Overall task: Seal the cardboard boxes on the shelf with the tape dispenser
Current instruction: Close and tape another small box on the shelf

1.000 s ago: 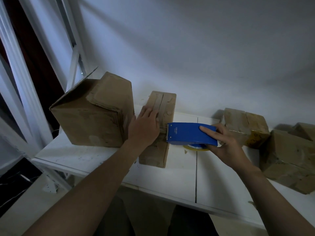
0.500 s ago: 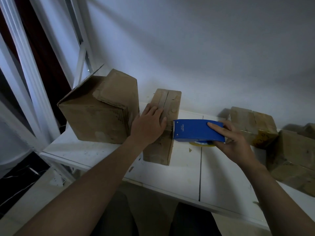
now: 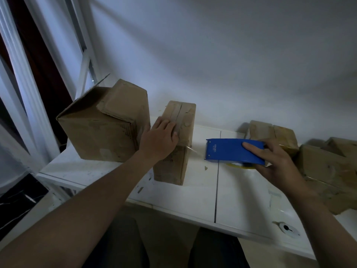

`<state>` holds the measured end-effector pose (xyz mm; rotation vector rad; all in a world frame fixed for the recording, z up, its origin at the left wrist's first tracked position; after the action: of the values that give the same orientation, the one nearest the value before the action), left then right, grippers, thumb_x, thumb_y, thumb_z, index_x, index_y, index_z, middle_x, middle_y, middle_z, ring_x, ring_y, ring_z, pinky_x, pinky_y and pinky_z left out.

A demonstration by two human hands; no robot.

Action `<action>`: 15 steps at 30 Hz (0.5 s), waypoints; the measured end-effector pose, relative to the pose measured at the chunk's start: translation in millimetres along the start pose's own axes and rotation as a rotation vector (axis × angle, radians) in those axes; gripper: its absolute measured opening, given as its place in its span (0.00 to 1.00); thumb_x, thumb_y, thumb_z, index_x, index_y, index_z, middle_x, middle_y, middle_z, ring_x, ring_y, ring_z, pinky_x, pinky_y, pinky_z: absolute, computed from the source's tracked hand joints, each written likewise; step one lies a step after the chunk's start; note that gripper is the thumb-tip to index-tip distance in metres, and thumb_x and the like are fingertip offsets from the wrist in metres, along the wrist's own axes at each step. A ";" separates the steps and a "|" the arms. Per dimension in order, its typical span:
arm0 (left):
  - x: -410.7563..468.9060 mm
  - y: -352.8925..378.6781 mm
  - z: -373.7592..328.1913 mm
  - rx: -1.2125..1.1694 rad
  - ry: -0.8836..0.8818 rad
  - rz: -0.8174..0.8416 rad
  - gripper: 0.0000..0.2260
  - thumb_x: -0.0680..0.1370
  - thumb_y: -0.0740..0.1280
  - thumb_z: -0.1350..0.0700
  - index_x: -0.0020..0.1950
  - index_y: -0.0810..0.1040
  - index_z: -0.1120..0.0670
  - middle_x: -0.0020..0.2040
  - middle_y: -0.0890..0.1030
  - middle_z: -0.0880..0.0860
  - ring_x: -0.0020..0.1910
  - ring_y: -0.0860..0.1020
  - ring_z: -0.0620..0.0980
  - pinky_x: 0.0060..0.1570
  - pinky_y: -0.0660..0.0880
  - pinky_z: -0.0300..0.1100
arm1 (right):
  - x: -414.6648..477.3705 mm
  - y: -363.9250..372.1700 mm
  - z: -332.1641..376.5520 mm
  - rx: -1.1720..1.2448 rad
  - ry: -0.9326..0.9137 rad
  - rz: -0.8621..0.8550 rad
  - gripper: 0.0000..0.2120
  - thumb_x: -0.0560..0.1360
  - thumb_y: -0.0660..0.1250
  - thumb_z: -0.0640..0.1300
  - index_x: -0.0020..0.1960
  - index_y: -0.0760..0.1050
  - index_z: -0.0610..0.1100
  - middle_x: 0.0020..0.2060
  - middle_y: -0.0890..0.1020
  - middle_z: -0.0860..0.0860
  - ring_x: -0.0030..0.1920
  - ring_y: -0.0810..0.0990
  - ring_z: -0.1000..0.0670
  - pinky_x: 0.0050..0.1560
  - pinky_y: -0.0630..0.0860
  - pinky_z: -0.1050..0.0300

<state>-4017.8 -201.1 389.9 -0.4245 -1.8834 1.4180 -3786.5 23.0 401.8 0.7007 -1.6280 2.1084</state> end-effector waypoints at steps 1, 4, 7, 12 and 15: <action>0.1 -1.8 -2.9 0.021 0.031 -0.017 0.24 0.81 0.46 0.47 0.70 0.73 0.52 0.70 0.74 0.51 0.74 0.67 0.55 0.70 0.61 0.65 | 2.2 2.1 1.2 -0.012 0.009 0.012 0.42 0.69 0.78 0.35 0.75 0.65 0.59 0.58 0.74 0.43 0.50 0.76 0.44 0.45 0.82 0.45; 3.9 1.9 -17.6 0.021 0.174 0.001 0.18 0.82 0.53 0.56 0.71 0.70 0.51 0.71 0.73 0.52 0.74 0.68 0.56 0.77 0.53 0.62 | 12.0 3.7 8.9 -0.073 0.010 0.035 0.37 0.71 0.76 0.41 0.75 0.66 0.61 0.56 0.73 0.44 0.48 0.75 0.45 0.38 0.81 0.45; 6.4 13.0 -24.2 -0.099 0.191 0.111 0.18 0.84 0.54 0.59 0.74 0.67 0.50 0.76 0.69 0.50 0.76 0.65 0.54 0.78 0.56 0.55 | 19.0 5.9 17.6 -0.128 0.000 0.078 0.36 0.70 0.78 0.40 0.74 0.69 0.57 0.54 0.73 0.45 0.48 0.74 0.46 0.37 0.81 0.48; 3.7 13.7 -20.2 -0.043 0.221 0.063 0.25 0.85 0.47 0.40 0.77 0.65 0.49 0.77 0.68 0.49 0.76 0.66 0.51 0.77 0.59 0.51 | 34.8 10.3 39.8 -0.136 0.032 0.084 0.31 0.70 0.78 0.41 0.70 0.76 0.55 0.50 0.76 0.44 0.46 0.77 0.44 0.38 0.80 0.48; 3.1 14.5 -25.1 0.053 0.231 0.072 0.35 0.80 0.40 0.32 0.78 0.64 0.50 0.78 0.66 0.48 0.77 0.64 0.50 0.77 0.59 0.53 | 41.5 18.5 50.5 -0.209 0.064 0.100 0.30 0.70 0.79 0.42 0.69 0.77 0.56 0.48 0.77 0.44 0.44 0.78 0.42 0.33 0.78 0.51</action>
<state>-4004.3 -177.0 380.8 -0.6078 -1.6563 1.3980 -3822.7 -30.6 422.5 0.4888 -1.8485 1.9668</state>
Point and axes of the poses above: each hand's wrist, its own x-axis towards the middle knuckle, its own y-axis out of the palm, z = x × y, the point moved 9 cm from there along x, towards the middle knuckle
